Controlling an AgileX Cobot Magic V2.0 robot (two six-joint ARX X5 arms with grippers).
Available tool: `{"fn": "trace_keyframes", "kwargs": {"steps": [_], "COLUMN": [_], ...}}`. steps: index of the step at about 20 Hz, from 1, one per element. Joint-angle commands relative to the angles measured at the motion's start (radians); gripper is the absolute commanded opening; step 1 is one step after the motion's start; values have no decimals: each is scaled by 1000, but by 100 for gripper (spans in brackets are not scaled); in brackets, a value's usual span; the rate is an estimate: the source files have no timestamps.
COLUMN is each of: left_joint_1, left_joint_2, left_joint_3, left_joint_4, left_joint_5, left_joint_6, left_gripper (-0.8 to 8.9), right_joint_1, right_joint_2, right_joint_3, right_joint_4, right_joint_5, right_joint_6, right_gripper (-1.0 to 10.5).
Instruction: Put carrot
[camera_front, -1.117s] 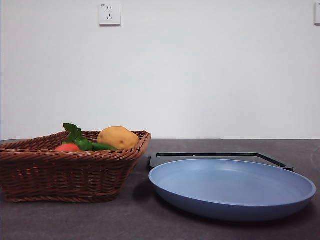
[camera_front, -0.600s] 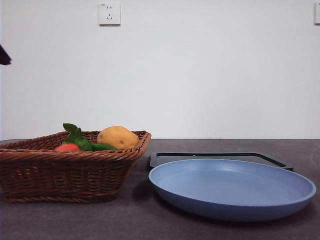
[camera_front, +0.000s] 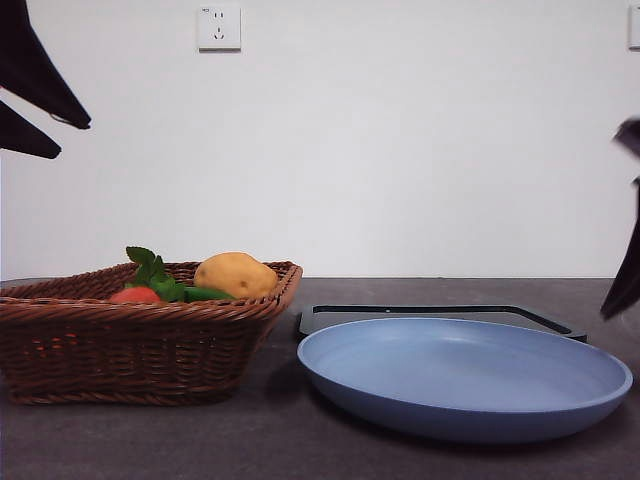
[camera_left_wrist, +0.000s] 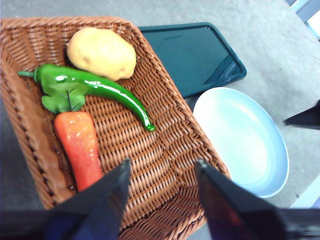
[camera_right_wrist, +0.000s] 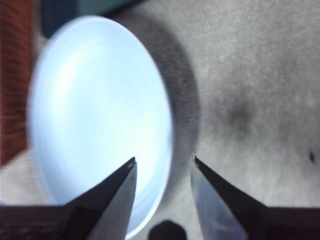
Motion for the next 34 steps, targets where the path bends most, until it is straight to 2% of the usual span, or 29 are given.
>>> {"fn": "trace_keyframes", "kwargs": {"steps": [1, 4, 8, 10, 14, 15, 20, 23, 31, 34], "left_joint_1": [-6, -6, -6, -6, -26, -43, -179, -259, -328, -328], "left_joint_2": [8, 8, 8, 8, 16, 24, 138, 262, 613, 673], "left_joint_3": [10, 10, 10, 10, 10, 10, 67, 143, 290, 293], "left_joint_4": [24, 23, 19, 16, 16, 17, -15, -53, -58, -33], "left_joint_5": [5, 5, -31, -40, -55, -82, -355, -527, -697, -702], "left_joint_6": [-19, -19, -19, -19, -61, -65, -58, -6, 12, 12], "left_gripper": [262, 262, 262, 263, 337, 337, 337, 337, 337, 337], "right_joint_1": [54, 84, 84, 84, 82, 82, 82, 82, 82, 82], "right_joint_2": [71, 149, 177, 176, 121, 98, -40, -76, -78, -78], "right_joint_3": [11, 11, 11, 11, 11, 11, 11, 11, 11, 11], "right_joint_4": [73, 155, 156, 156, 128, 118, 37, 39, 41, 48], "right_joint_5": [21, 45, 42, 42, 42, 42, 46, 49, 51, 66], "right_joint_6": [24, 65, 77, 81, 81, 81, 76, 76, 68, 68], "right_gripper": [194, 187, 8, 5, 5, 5, 5, 5, 5, 5]}}
